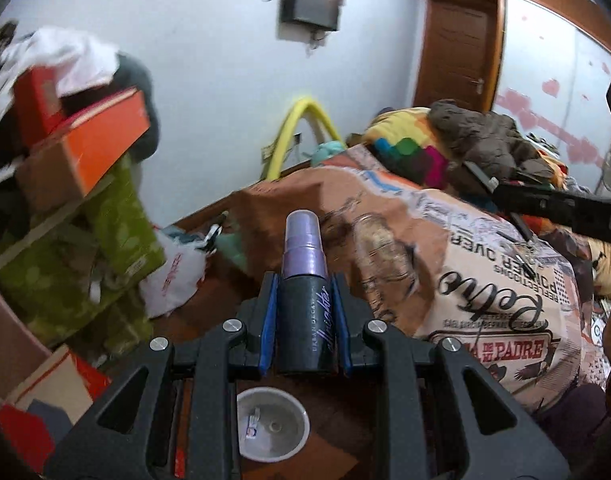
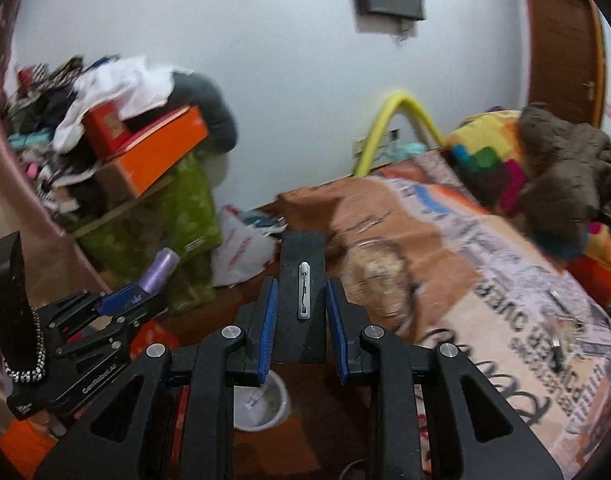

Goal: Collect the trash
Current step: 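Lift bottle and black clip with both tools and carry over the bin, then open left tool over the bin while right tool releases the black clip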

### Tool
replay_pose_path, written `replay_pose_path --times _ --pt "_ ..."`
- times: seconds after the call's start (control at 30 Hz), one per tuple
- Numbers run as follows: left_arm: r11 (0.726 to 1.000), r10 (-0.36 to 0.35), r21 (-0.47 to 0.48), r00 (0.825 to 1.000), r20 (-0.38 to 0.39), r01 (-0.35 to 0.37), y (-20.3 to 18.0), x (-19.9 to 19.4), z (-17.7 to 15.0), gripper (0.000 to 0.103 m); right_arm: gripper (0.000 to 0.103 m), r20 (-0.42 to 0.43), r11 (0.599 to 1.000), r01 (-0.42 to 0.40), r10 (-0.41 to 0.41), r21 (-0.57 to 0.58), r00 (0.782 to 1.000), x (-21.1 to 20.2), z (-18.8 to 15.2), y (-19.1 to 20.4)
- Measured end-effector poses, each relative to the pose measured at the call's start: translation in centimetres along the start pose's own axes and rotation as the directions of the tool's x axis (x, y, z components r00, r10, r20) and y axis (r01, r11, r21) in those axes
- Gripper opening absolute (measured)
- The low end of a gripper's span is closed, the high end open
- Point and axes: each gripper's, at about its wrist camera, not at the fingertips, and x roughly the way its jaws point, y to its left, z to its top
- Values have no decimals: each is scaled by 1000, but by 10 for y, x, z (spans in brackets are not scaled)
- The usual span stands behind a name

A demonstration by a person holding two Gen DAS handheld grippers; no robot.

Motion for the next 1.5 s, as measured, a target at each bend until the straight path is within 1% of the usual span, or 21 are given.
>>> replay_pose_path --times 0.13,0.2,0.33,0.4,0.53,0.57,0.63,0.7,0.8,0.87,0.93,1.0,1.1,1.23,1.27,1.33,1.4,1.5 --pt "997 24 -74 999 -34 -26 33 6 -19 25 22 -56 998 -52 50 -24 997 24 -8 26" --pt "994 29 -106 998 -57 -35 47 10 -32 25 22 -93 996 -84 81 -28 992 39 -13 37" --pt "986 47 -154 992 -119 -66 71 22 -62 25 22 -150 993 -113 105 -43 983 63 -24 56" --pt "979 49 -188 987 -156 -79 81 30 -77 25 22 -185 991 -127 117 -45 976 77 -31 63" --pt "958 40 -266 971 -237 -104 101 50 -112 25 22 -270 989 -148 133 -33 954 108 -49 73" --pt "954 40 -278 967 -253 -112 105 54 -118 25 22 -301 988 -150 133 -32 944 119 -58 75" --pt "946 43 -296 954 -296 -134 112 66 -135 25 22 -339 989 -146 126 -32 932 134 -69 78" --pt "939 42 -310 941 -335 -152 119 76 -150 25 22 -388 989 -144 121 -30 914 150 -84 81" --pt "934 22 -320 922 -387 -157 123 91 -172 25 22 -465 990 -139 112 -24 878 174 -106 80" --pt "932 10 -323 904 -428 -163 123 103 -188 25 22 -506 991 -132 104 -19 856 189 -118 77" --pt "928 -6 -335 889 -458 -166 124 114 -200 25 22 -542 992 -125 101 -6 834 202 -129 75" --pt "920 -31 -355 876 -482 -163 124 123 -210 25 22 -580 993 -119 107 18 807 218 -140 72" --pt "912 -60 -377 856 -513 -162 126 140 -223 25 22 -618 992 -116 124 53 776 238 -150 70" --pt "903 -87 -394 828 -554 -169 129 162 -237 25 22 -648 991 -115 129 64 750 259 -162 70" --pt "900 -92 -400 824 -559 -171 130 166 -240 25 22 -654 991 -114 128 65 745 264 -166 69" --pt "887 -116 -428 814 -569 -173 133 176 -246 25 22 -658 991 -114 129 66 741 268 -170 66" --pt "873 -128 -452 807 -577 -184 137 183 -252 25 22 -658 992 -111 124 62 743 274 -174 64" --pt "858 -136 -472 795 -592 -205 140 194 -258 25 23 -658 992 -111 122 58 743 283 -179 61"
